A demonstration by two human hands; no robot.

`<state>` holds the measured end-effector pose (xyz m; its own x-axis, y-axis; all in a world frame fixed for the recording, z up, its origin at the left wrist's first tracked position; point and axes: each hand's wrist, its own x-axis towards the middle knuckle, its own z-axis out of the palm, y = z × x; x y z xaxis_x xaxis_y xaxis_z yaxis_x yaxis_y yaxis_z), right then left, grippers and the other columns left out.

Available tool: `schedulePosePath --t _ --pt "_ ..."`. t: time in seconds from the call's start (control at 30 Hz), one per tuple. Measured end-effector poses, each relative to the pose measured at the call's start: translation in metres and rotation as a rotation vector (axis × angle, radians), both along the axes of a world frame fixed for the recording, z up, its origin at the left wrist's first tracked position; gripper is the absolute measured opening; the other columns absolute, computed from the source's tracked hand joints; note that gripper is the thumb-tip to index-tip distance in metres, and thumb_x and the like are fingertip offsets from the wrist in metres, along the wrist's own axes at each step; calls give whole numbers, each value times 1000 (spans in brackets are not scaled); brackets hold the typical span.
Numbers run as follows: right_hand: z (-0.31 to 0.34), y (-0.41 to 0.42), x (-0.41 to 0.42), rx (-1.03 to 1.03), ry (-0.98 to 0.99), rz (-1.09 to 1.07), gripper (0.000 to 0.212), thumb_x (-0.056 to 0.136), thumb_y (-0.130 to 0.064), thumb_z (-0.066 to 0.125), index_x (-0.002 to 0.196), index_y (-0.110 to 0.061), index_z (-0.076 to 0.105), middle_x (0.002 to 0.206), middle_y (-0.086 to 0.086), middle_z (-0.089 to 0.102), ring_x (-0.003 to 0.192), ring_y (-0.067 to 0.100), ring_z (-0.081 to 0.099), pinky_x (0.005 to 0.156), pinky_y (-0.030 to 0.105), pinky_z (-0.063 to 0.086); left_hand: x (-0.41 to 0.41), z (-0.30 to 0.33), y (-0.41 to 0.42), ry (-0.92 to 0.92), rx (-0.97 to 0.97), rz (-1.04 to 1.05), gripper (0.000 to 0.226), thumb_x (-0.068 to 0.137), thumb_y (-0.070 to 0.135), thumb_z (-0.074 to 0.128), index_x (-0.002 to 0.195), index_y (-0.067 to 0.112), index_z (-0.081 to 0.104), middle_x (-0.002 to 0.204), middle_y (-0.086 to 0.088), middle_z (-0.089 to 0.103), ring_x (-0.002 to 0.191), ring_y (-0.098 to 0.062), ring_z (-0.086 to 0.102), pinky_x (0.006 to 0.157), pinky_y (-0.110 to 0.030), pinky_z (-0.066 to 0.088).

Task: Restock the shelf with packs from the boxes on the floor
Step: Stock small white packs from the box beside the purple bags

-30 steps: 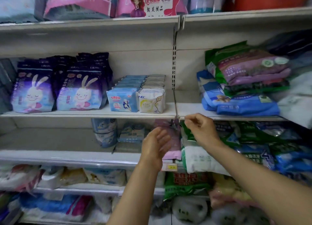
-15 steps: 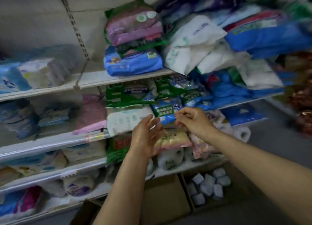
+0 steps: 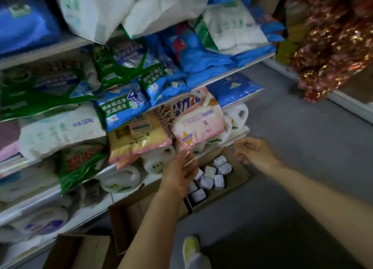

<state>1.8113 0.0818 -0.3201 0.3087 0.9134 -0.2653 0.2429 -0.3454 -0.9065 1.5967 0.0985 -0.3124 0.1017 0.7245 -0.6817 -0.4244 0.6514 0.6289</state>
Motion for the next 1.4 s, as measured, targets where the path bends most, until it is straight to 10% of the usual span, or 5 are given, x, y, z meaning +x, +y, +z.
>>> schedulePosePath --t 0.67,0.9,1.07,1.17,1.4 --pt "-244 117 81 -371 -86 30 11 84 1 62 73 2 65 71 22 61 62 20 56 61 35 49 98 -214 133 343 -257 -323 11 99 21 55 99 15 64 87 -3 69 76 -17 64 64 -28 52" --pt "-381 139 91 -521 -75 100 10 92 -8 58 89 -14 66 91 0 55 86 15 52 78 28 43 126 -347 165 432 -376 -509 24 100 11 50 76 14 54 77 -5 57 65 -16 50 60 -26 35" --pt "-500 146 92 -597 -87 153 21 88 -10 62 85 -30 57 101 8 55 95 23 55 78 29 39 134 -482 185 671 -367 -673 17 96 9 56 84 19 63 84 -4 63 78 -19 59 84 -39 52" --pt "-550 146 93 -611 -192 191 40 88 -11 61 127 -10 53 126 16 53 117 33 53 90 34 41 132 -548 190 780 -288 -839 7 95 7 59 99 12 62 100 -7 63 98 -25 62 95 -41 50" --pt "-647 159 87 -606 -377 324 81 78 -17 73 145 -25 28 140 12 31 120 39 47 94 45 48 127 -664 181 1141 280 -1227 56 86 11 66 139 12 46 141 -9 45 132 -28 41 104 -33 36"
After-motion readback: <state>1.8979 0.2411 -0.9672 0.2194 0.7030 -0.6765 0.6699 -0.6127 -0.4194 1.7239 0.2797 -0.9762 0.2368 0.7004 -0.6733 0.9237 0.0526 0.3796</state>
